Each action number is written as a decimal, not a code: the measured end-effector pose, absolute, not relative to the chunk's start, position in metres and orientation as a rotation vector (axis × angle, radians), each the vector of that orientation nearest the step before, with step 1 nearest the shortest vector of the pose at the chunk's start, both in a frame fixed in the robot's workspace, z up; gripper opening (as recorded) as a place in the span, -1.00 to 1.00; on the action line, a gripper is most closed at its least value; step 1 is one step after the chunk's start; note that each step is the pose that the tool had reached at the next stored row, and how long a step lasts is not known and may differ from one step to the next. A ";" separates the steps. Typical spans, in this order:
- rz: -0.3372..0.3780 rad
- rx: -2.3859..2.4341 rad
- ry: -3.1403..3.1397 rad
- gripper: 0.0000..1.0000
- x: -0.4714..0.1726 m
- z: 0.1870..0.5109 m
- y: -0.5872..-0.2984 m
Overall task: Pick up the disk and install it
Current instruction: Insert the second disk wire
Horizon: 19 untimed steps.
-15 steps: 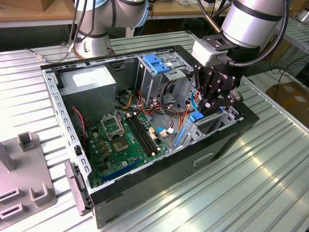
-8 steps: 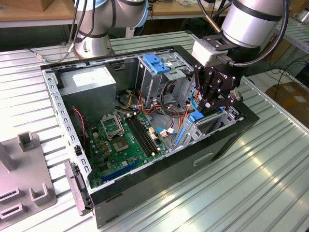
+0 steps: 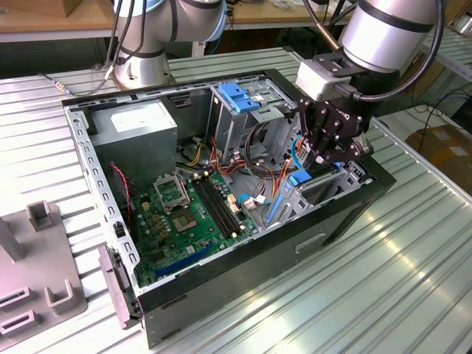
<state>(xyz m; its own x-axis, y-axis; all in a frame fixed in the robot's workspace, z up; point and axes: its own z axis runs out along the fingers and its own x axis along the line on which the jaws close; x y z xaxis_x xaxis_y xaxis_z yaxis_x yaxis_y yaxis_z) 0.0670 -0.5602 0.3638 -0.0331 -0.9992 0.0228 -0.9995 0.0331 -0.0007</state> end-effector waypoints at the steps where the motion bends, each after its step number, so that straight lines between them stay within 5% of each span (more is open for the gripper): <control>1: 0.026 2.173 -2.246 -0.79 0.069 0.364 -0.560; 19: 0.027 2.179 -2.239 -0.79 0.088 0.378 -0.560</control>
<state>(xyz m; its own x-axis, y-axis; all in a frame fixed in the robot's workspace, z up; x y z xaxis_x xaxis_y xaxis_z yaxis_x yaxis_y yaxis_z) 0.0876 -0.5602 0.3781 -0.0269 -0.9993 0.0246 -0.9996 0.0269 -0.0004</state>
